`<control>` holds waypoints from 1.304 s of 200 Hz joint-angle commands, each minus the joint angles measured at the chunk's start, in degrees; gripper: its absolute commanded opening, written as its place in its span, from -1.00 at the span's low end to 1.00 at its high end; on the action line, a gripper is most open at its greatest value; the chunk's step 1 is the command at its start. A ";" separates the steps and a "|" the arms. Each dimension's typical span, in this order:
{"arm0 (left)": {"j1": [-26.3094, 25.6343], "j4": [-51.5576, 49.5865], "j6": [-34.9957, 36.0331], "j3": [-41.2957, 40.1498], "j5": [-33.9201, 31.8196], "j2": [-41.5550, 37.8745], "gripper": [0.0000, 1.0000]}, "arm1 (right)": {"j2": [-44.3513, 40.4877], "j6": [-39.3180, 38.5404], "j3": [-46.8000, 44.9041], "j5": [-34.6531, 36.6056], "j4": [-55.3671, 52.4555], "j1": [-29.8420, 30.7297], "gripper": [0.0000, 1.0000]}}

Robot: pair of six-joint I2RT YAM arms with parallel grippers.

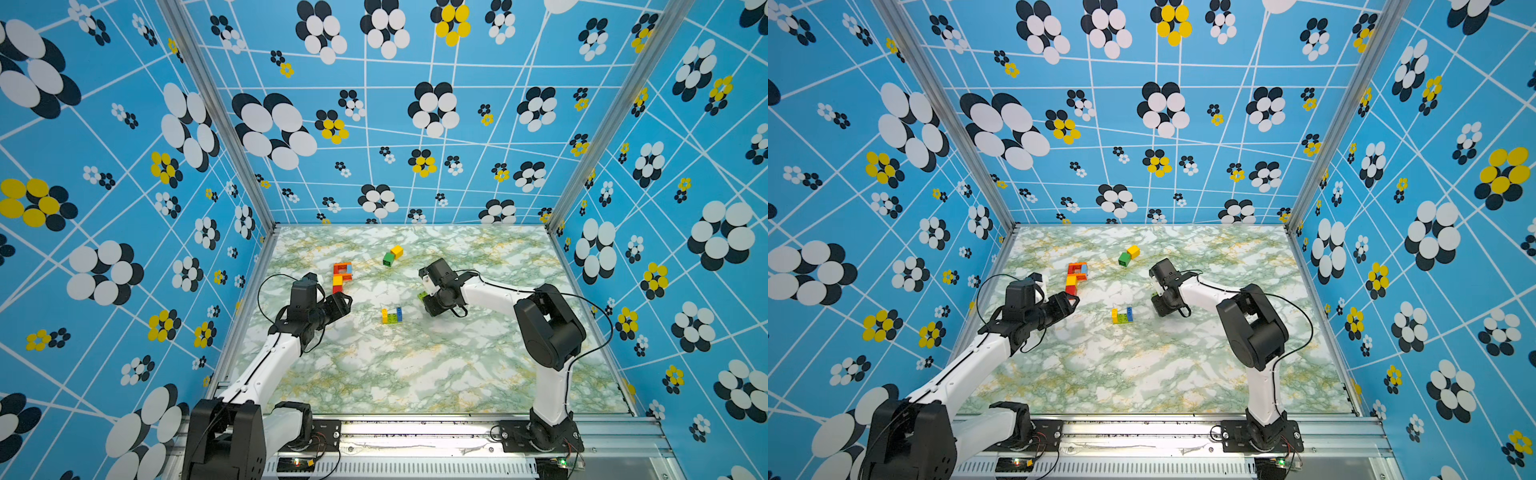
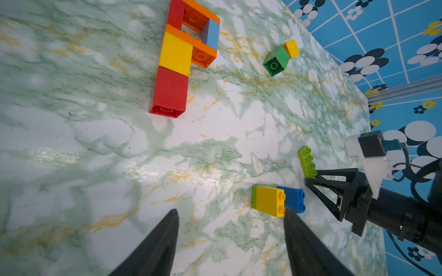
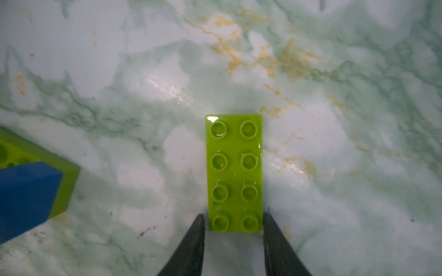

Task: Assemble the letter p with lego
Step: Assemble the lego brick with the lego brick.

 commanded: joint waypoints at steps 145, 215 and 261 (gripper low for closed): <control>7.77 11.63 2.55 -14.92 -0.97 -16.83 0.69 | 1.67 -14.69 9.42 -4.47 -7.64 0.15 -0.57; 7.93 15.42 4.33 -18.98 -1.48 -16.40 0.72 | -2.53 -39.86 15.21 -19.54 -18.86 1.29 -0.62; 7.89 17.08 4.26 -19.32 -1.36 -15.31 0.73 | 2.75 -49.03 27.41 -23.97 -32.38 3.74 -0.63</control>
